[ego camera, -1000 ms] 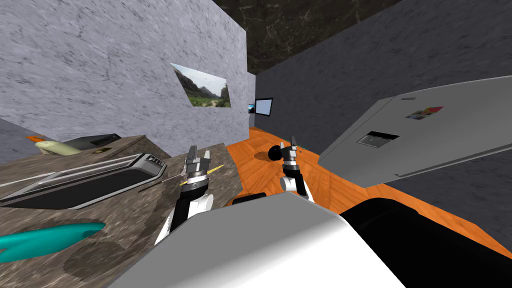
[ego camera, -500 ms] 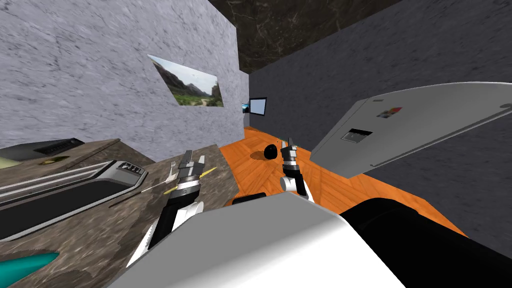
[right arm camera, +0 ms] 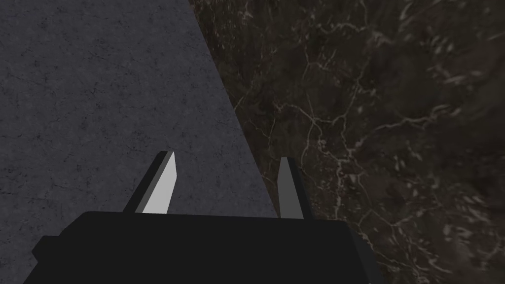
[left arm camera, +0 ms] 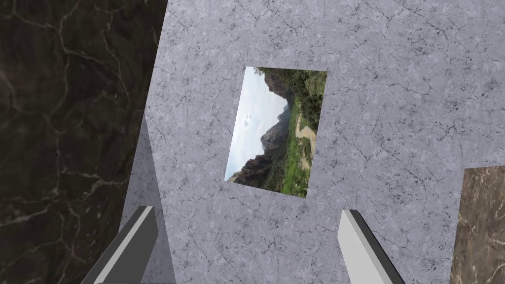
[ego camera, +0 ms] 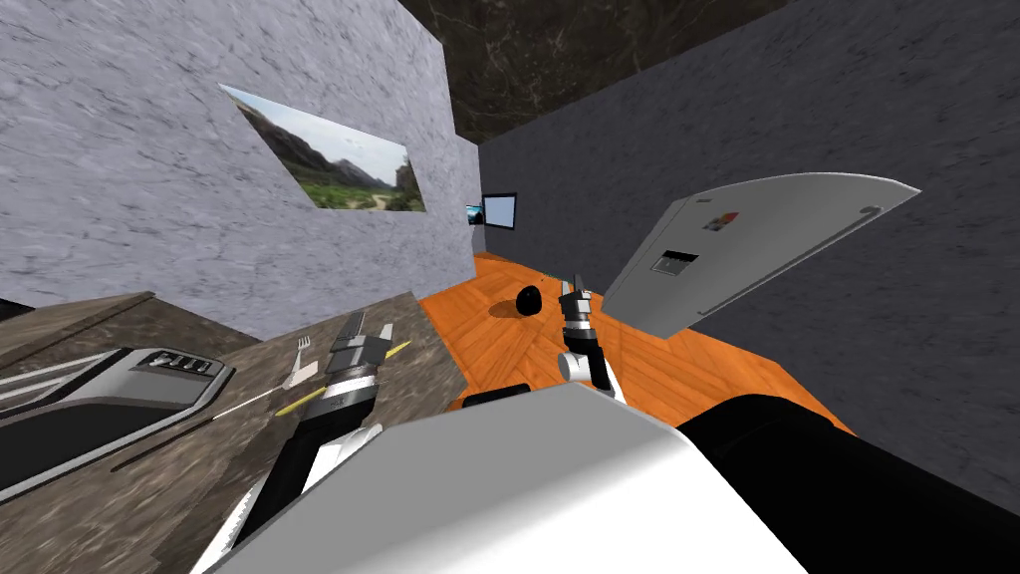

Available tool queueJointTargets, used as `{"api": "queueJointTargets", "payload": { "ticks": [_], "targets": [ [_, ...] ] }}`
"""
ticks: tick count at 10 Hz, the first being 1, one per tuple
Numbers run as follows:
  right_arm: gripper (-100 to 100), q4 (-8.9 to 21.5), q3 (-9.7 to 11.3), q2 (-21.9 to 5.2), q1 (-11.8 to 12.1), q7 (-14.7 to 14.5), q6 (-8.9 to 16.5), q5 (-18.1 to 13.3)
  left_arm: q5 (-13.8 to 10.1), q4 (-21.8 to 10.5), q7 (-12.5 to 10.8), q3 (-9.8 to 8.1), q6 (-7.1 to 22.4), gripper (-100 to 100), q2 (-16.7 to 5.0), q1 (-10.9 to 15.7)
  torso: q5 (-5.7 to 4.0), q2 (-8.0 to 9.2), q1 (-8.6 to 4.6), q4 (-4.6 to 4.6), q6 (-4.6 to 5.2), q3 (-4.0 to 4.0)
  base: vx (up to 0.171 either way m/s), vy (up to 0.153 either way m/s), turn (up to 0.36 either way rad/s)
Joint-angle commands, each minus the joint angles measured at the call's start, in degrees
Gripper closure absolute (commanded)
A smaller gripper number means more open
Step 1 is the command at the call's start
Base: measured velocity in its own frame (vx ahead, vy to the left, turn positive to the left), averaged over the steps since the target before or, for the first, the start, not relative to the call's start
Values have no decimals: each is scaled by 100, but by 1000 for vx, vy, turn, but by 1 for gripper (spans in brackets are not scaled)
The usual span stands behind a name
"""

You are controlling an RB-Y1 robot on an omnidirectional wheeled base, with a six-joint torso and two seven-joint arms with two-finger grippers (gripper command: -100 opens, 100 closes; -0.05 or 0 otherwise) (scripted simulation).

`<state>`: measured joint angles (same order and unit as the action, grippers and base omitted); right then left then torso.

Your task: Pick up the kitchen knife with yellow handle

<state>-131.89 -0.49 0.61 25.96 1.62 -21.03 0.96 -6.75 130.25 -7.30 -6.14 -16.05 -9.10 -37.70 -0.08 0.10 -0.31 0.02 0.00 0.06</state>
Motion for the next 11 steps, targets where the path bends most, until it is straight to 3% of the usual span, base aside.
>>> {"api": "queueJointTargets", "payload": {
  "ticks": [1, 6, 11],
  "targets": [
    [0, 0, 0, 0, 0, 0, 0, 0, -152, 34, -188, -250, 212, -100, -91, -156, 0, 0, 0, 0, 0, 0, -12, -83, -184],
    [0, 0, 0, 0, 0, 0, 0, 0, -543, 111, -676, -873, 811, -100, -179, -848, 1, -8, 8, -2, 1, -5, 13, -77, -212],
    [0, 0, -1, -1, 1, 0, 0, 0, -905, 5, -1151, -1485, 1586, -100, -158, -1643, 6, -14, 26, -3, 0, -8, 34, -32, -231]
  ]
}}
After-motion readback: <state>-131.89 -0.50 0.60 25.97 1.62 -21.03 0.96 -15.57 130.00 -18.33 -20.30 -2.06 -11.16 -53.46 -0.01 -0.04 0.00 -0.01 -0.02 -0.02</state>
